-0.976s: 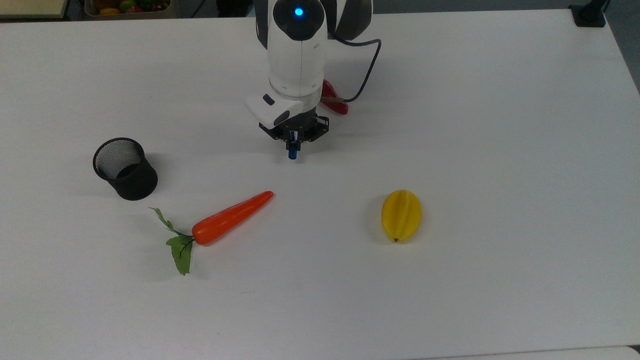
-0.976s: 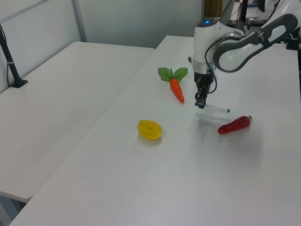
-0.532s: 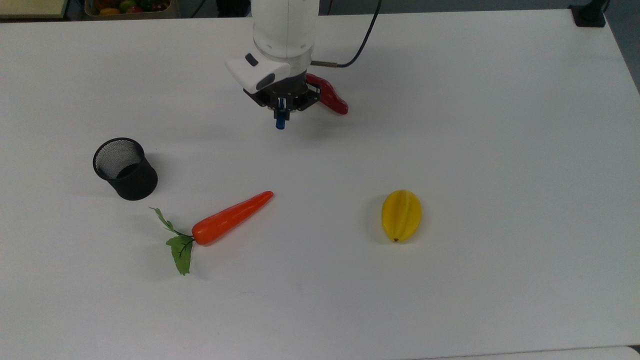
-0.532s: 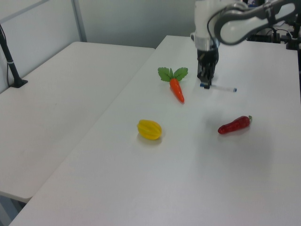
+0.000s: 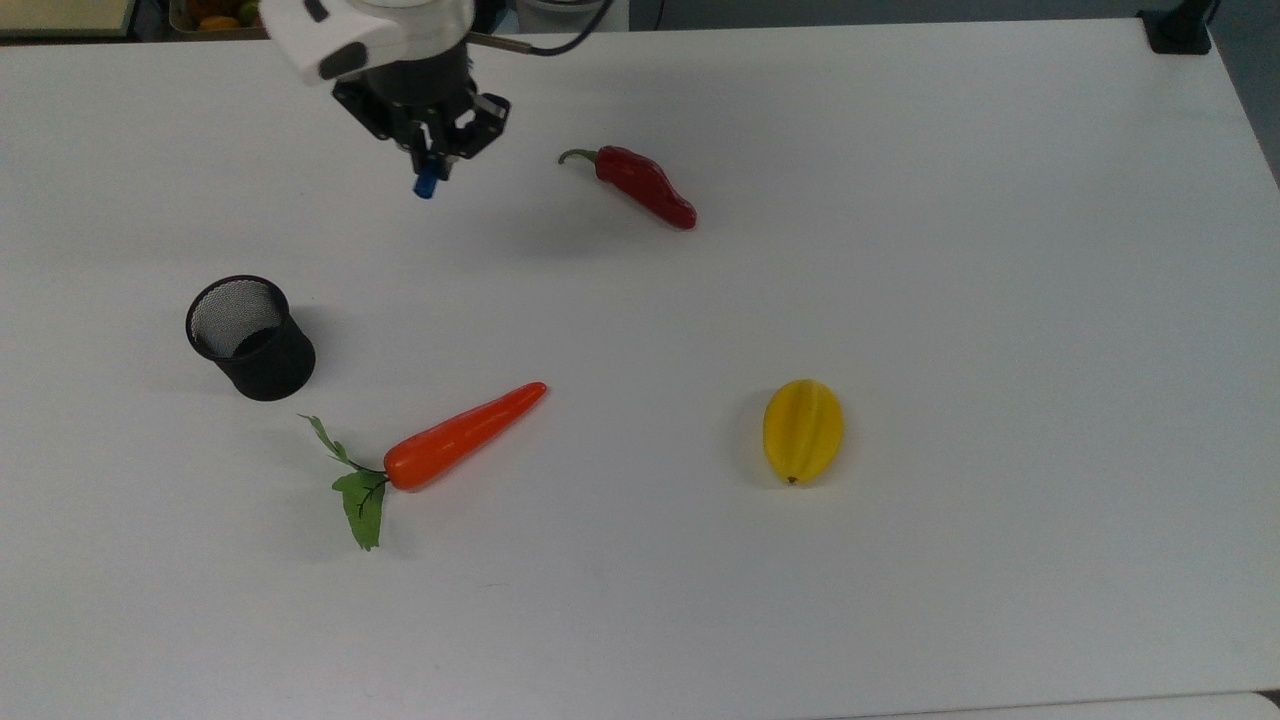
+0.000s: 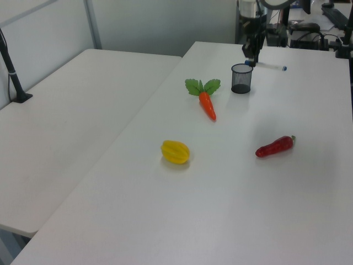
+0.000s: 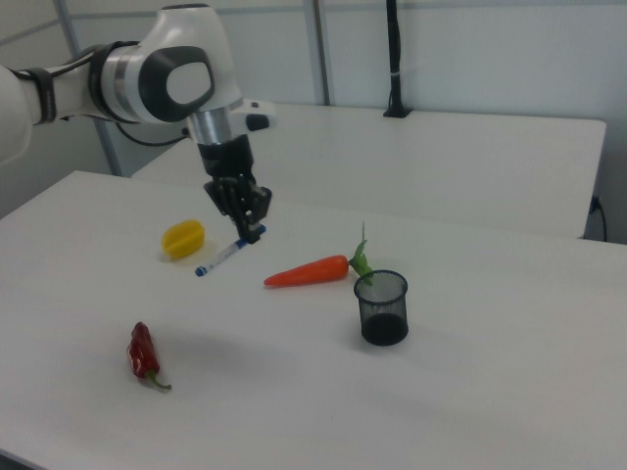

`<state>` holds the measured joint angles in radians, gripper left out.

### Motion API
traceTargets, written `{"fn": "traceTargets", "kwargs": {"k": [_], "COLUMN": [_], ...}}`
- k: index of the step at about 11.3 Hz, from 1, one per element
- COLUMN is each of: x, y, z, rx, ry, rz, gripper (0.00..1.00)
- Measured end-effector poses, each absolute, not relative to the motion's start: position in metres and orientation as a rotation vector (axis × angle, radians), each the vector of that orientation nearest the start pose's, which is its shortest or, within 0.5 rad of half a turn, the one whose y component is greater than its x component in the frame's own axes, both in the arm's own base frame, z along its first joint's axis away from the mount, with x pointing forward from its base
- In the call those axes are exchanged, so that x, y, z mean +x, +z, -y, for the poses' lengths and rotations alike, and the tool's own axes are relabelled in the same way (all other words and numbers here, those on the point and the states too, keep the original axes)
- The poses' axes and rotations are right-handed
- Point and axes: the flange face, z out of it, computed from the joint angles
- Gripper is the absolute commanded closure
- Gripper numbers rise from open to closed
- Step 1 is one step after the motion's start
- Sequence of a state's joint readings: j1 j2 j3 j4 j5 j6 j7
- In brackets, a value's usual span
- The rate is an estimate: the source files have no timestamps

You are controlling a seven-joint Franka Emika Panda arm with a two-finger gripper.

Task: Place marker
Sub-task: 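Carry the marker over to the black mesh pen cup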

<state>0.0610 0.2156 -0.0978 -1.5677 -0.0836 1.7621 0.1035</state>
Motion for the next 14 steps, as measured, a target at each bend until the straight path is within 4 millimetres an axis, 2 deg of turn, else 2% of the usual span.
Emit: {"fn": "traceTargets", "kwargs": {"k": [1,3,6,8,12,14], "x": [0.624,0.623,0.632,0.643,0.676,0.684], "y": [0.517,0.521,0.532,0.53,0.495,0.484], "z": [0.054,0.097,0.144,0.16,0.191,0.195], "rx": [-3.245,-3.251,-3.253,-3.249,-3.23,-3.219], "ry": [0.03,-0.011,-0.251,-0.421,-0.755,-0.844], "rz": [-0.221,-0.26,-0.342,-0.363,-0.379,-0.373], "gripper": [0.87,0.87,0.87,0.87,0.87,0.87]}}
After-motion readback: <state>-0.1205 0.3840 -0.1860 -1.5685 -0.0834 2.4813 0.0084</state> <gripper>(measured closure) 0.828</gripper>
